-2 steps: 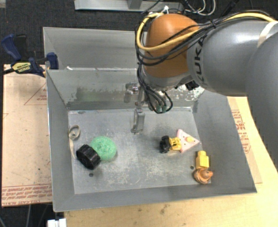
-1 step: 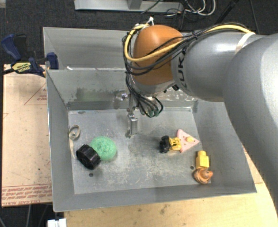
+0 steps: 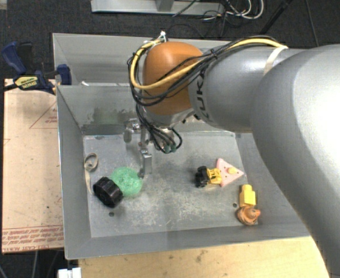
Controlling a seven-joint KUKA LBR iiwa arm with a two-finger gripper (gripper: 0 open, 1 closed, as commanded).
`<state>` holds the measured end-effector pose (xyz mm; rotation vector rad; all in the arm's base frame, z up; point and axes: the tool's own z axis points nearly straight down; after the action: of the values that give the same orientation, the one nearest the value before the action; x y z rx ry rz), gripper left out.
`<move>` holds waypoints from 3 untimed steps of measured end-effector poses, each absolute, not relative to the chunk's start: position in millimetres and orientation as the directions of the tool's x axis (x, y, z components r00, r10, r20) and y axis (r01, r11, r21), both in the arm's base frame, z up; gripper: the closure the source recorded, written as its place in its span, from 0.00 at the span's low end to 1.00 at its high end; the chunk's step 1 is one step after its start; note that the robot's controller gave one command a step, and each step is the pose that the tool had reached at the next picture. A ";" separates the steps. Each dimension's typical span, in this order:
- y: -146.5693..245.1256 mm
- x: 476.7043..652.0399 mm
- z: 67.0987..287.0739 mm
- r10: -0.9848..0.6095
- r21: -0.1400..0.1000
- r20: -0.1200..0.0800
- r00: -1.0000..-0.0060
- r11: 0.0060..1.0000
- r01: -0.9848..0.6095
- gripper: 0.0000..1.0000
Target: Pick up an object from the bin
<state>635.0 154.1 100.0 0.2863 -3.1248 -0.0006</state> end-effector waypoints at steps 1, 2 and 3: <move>167.8 640.6 82.9 -0.234 0.003 -0.004 -0.972 0.972 -0.234 0.00; 164.5 612.1 74.7 -0.112 0.002 -0.006 -0.994 0.994 -0.112 0.00; 184.8 608.9 73.2 -0.233 0.000 -0.005 -0.972 0.972 -0.233 0.00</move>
Offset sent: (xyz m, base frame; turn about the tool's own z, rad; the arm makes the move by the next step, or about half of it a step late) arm -0.0347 0.0098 -0.0300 0.0928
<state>608.9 184.8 73.2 0.3690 -3.1248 -0.0001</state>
